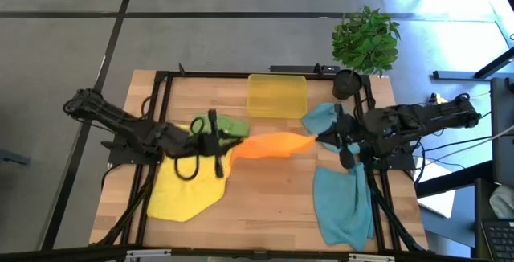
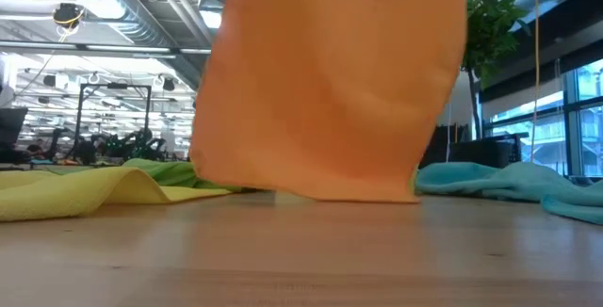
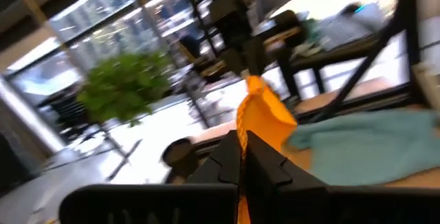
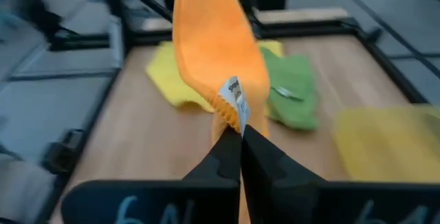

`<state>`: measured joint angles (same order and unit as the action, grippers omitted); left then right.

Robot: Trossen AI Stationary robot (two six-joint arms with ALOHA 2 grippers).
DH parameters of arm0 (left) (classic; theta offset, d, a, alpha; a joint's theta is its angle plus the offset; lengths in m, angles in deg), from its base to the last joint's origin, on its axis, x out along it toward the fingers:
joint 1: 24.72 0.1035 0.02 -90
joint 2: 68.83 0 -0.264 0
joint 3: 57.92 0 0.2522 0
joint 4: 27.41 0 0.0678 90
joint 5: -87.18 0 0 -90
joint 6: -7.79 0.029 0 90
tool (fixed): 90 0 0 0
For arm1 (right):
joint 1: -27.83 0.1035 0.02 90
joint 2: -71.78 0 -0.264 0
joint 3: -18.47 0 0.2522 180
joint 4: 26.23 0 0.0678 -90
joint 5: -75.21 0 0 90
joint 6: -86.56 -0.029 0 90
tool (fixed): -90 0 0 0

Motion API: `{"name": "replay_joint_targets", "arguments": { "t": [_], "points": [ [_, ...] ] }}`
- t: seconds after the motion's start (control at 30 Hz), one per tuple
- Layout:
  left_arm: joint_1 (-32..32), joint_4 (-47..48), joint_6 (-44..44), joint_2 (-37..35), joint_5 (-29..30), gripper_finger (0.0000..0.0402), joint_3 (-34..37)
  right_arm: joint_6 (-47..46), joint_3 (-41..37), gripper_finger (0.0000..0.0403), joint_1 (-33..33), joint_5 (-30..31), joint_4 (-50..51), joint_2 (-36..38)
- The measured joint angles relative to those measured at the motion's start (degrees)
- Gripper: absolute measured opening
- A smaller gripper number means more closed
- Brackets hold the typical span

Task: Fold microfiber towels
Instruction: Fold the orange microfiber cloth

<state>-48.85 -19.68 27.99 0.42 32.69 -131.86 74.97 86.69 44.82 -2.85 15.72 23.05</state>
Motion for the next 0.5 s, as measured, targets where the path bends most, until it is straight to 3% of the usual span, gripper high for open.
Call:
{"name": "replay_joint_targets", "arguments": {
  "t": [0.23,0.5],
  "points": [
    [-9.5,-4.5,-2.1,0.0,6.0,0.0,0.0,-3.0,0.0,0.0004,9.5,0.0,-5.1,0.0],
    [-16.2,-13.1,-4.3,0.0,6.6,0.0,0.0,-5.3,1.2,0.0004,17.1,0.3,-8.7,-0.3]
  ]
}}
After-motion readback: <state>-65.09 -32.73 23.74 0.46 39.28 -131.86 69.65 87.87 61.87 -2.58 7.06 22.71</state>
